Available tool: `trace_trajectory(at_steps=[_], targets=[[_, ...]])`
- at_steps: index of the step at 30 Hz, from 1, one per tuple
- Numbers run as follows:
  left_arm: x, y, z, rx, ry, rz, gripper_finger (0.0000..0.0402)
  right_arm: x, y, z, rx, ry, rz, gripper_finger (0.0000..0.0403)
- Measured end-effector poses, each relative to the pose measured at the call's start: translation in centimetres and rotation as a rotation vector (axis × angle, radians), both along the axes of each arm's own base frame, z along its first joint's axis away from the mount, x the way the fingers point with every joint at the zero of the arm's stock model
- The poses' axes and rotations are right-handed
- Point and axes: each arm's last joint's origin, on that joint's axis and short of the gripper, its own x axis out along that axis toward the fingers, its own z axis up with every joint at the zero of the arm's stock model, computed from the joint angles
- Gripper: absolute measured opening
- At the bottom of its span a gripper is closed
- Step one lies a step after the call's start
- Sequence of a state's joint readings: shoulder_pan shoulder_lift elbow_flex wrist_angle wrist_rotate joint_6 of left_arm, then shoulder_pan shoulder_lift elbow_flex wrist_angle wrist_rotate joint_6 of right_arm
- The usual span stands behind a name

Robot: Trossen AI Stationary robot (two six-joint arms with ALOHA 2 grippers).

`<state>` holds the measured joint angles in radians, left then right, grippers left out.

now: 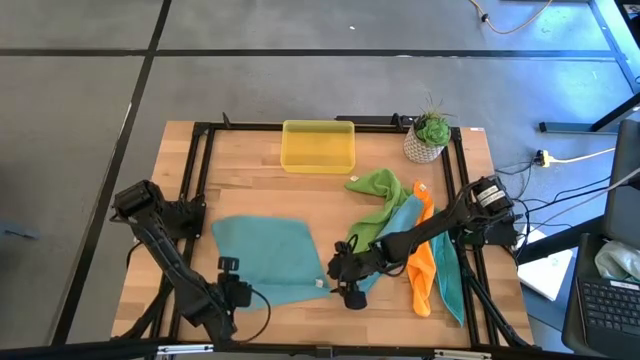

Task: Fold microfiber towels
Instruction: Fold the left blue cloth

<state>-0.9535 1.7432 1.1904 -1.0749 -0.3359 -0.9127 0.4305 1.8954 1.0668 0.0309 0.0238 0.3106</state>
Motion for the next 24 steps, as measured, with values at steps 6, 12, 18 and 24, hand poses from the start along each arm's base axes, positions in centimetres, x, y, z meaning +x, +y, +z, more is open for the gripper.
trace_trajectory(at_steps=[6, 12, 18, 24], targets=[[0.4, 1.4, 2.8, 0.02, -0.156, -0.05, 0.0106, -0.4, 1.3, -0.3, -0.053, -0.03, -0.019, 0.0238], [1.8, 3.3, 2.7, -0.118, -0.243, -0.055, 0.0106, -0.5, 1.4, -0.2, -0.049, -0.034, -0.017, 0.0229], [2.6, 5.5, -0.2, -0.204, -0.189, -0.047, 0.0106, -0.5, 1.5, -0.2, -0.026, -0.026, -0.027, 0.0229], [3.3, 6.6, -1.3, -0.23, -0.178, -0.072, 0.0106, -1.1, 2.8, -0.1, -0.022, -0.044, 0.007, 0.0229]])
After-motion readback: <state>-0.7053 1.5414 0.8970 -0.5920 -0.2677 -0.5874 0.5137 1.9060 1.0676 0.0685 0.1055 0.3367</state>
